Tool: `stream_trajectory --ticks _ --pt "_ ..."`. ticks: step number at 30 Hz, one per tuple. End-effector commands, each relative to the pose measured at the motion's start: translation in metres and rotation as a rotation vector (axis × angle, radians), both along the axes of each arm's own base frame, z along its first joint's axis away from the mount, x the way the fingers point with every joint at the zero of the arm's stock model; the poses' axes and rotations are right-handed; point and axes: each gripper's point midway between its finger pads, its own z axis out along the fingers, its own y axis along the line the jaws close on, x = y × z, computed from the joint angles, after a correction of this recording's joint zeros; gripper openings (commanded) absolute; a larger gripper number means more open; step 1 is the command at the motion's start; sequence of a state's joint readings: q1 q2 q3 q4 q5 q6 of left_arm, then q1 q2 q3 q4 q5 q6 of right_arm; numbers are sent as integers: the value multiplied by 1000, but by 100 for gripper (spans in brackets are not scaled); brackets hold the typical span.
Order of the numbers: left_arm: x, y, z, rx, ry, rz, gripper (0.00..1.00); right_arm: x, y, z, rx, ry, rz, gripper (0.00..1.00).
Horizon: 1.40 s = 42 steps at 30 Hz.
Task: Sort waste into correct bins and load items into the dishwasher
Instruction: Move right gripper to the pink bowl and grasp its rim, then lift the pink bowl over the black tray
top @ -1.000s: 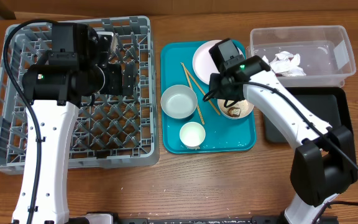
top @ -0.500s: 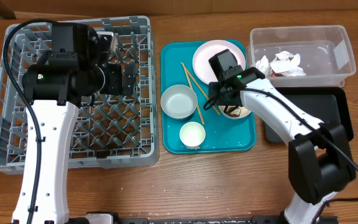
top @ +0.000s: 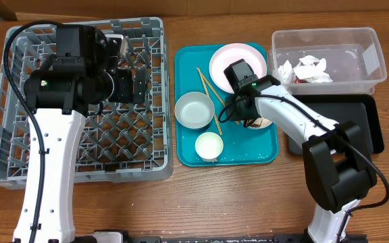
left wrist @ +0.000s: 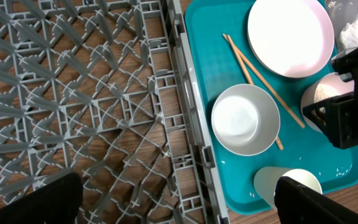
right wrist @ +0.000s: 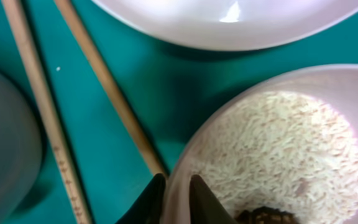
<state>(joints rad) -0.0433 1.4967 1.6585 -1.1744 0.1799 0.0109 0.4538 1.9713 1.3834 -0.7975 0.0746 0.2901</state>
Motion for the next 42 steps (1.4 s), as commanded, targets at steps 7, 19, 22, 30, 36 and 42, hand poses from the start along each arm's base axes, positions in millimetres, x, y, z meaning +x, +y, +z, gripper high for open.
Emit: stream_trajectory --ticks 7,19,22,30,36,42 --pt "4 2 6 7 -21 -2 100 -6 -2 4 -11 29 3 4" --pt "4 2 6 7 -21 -2 100 -33 18 131 237 44 47 4" --pt "4 2 6 7 -21 -2 100 -37 7 154 295 25 22 4" --pt "4 2 6 7 -21 -2 100 -39 -64 193 458 -8 -24 4" --pt "4 2 6 7 -21 -2 100 -40 -108 178 688 -18 -33 4" --pt "4 2 6 7 -21 -2 100 -45 -141 163 938 -112 -65 4"
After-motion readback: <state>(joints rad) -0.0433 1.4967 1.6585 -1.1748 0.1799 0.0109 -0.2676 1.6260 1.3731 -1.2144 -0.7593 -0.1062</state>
